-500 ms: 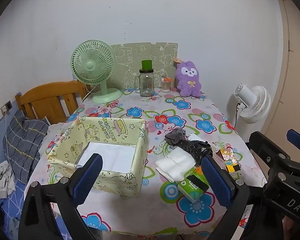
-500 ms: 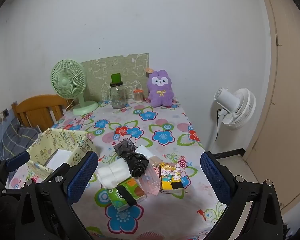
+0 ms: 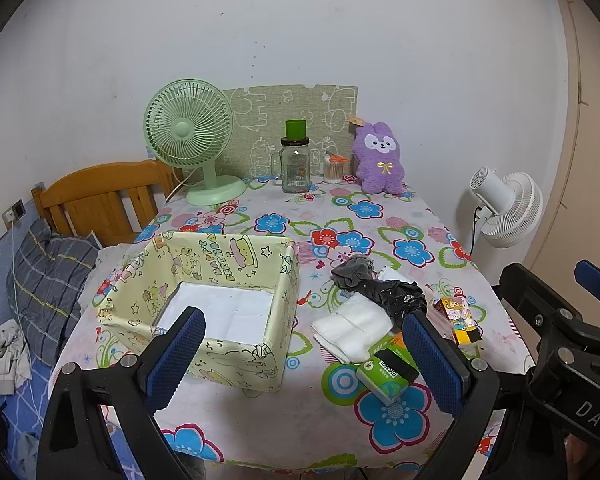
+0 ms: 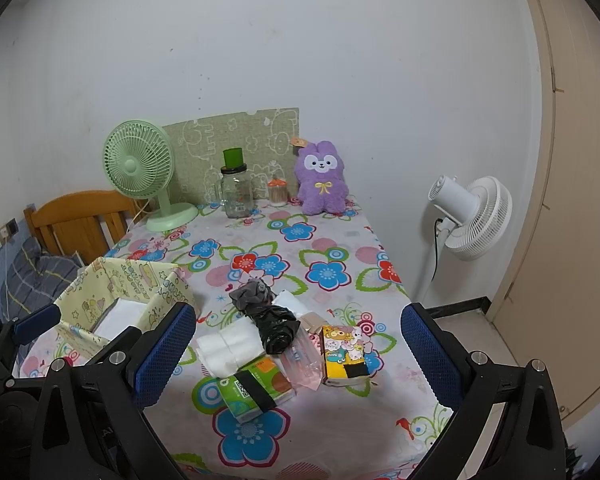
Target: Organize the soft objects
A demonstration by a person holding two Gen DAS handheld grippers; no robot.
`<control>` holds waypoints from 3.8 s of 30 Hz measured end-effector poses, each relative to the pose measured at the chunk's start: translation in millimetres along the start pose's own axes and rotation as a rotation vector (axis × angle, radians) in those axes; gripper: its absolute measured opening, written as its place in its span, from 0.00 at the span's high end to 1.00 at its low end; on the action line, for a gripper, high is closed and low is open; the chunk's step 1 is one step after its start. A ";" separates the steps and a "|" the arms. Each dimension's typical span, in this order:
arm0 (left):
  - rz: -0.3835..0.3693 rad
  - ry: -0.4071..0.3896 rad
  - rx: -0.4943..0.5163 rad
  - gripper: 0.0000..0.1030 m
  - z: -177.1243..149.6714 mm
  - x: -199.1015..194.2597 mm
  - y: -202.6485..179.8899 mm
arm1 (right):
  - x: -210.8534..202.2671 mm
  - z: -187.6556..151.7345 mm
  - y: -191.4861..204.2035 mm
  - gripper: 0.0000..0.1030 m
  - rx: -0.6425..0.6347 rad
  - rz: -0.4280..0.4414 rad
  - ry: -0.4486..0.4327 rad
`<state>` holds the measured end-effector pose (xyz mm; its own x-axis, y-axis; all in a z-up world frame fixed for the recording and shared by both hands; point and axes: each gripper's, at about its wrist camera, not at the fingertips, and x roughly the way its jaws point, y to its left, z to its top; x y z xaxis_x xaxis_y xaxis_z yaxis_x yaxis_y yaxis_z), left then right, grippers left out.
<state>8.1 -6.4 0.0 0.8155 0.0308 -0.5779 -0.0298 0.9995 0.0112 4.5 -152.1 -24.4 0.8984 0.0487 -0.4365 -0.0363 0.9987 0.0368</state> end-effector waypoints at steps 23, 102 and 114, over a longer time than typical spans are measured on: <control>-0.003 -0.005 -0.001 0.03 -0.2 -1.4 0.5 | -2.9 0.7 3.1 0.00 -0.003 0.002 -0.002; -0.165 0.238 0.128 0.15 -68.5 122.8 -75.6 | 137.2 -71.9 -17.6 0.20 -0.041 0.071 0.288; -0.165 0.220 0.109 0.11 -69.1 121.0 -71.1 | 144.4 -71.4 -7.3 0.41 -0.087 0.106 0.302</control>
<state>68.9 -74.3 -127.0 0.6590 -0.1223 -0.7421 0.1646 0.9862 -0.0164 103.2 -151.1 -151.9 0.7179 0.1421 -0.6815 -0.1713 0.9849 0.0250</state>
